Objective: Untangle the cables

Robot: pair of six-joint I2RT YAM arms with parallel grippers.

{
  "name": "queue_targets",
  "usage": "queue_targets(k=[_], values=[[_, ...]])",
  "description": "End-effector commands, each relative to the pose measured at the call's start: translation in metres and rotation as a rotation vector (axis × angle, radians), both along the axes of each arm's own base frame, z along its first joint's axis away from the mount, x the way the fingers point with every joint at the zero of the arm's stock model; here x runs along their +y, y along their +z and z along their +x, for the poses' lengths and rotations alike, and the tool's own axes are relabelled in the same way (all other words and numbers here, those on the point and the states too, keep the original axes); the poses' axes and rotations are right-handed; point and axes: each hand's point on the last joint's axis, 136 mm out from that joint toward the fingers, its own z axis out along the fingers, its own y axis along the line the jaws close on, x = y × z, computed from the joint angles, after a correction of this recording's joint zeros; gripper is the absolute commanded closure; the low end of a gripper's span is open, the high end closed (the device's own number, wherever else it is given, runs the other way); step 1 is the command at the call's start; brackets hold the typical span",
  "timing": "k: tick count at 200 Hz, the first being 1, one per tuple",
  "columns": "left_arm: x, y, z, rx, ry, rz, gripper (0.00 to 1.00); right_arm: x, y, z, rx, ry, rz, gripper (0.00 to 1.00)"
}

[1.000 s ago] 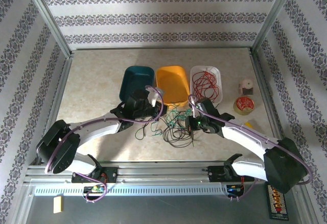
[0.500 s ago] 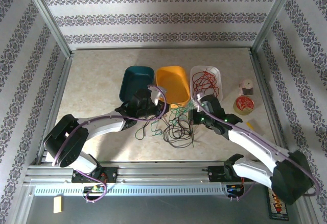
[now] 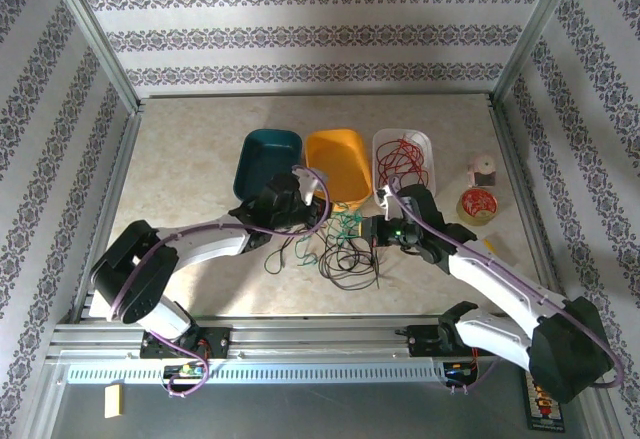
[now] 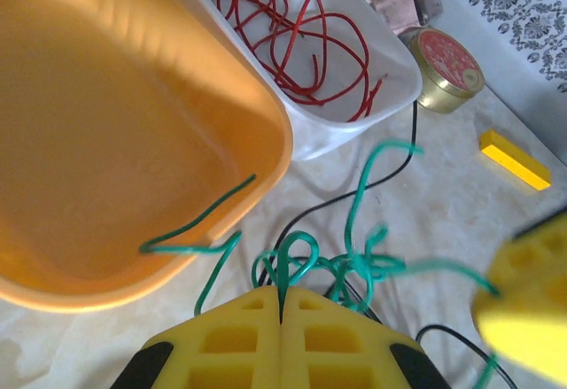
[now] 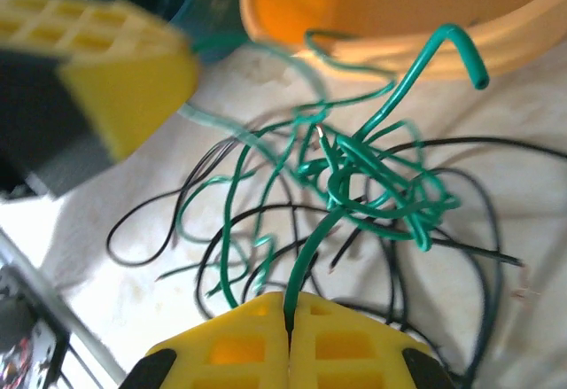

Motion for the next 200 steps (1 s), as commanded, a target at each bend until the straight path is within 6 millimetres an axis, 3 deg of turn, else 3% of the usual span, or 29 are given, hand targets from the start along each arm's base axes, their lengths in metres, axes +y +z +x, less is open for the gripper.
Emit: queue_targets(k=[1,26,58,68,83,87,97,125,131,141,157,200], values=[[-0.015,0.026,0.015,-0.059,0.027,-0.075,1.0,0.017,0.007,-0.018,0.03,0.127,0.045,1.0],[-0.013,0.033,0.019,-0.083,0.047,-0.082,1.0,0.012,-0.015,-0.026,0.07,0.126,-0.015,1.0],[-0.003,0.024,0.009,-0.066,0.027,0.001,0.99,-0.026,-0.037,-0.007,0.049,-0.057,-0.168,1.0],[0.003,0.014,0.001,-0.04,0.008,0.058,0.75,-0.031,-0.038,-0.004,0.049,-0.083,-0.16,1.0],[0.017,-0.002,-0.013,0.007,-0.006,0.143,0.22,-0.036,-0.036,0.001,0.044,-0.111,-0.142,1.0],[0.022,-0.005,-0.017,0.02,-0.002,0.164,0.15,-0.037,-0.036,0.002,0.043,-0.116,-0.141,1.0],[0.036,-0.013,-0.028,0.049,0.009,0.214,0.07,-0.039,-0.035,0.004,0.041,-0.124,-0.135,1.0],[0.071,-0.024,-0.056,0.113,0.034,0.315,0.06,-0.041,-0.036,0.008,0.035,-0.135,-0.138,0.98],[0.077,-0.028,-0.062,0.134,0.03,0.341,0.08,-0.042,-0.037,0.009,0.03,-0.142,-0.142,0.94],[0.084,-0.037,-0.071,0.174,0.016,0.38,0.2,-0.045,-0.037,0.012,0.024,-0.16,-0.152,0.8],[0.083,-0.05,-0.083,0.239,-0.023,0.402,0.23,-0.052,-0.035,0.017,0.0,-0.206,-0.169,0.67],[0.08,-0.083,-0.085,0.316,-0.039,0.479,0.24,-0.073,-0.012,0.025,-0.102,-0.311,-0.204,0.66]])
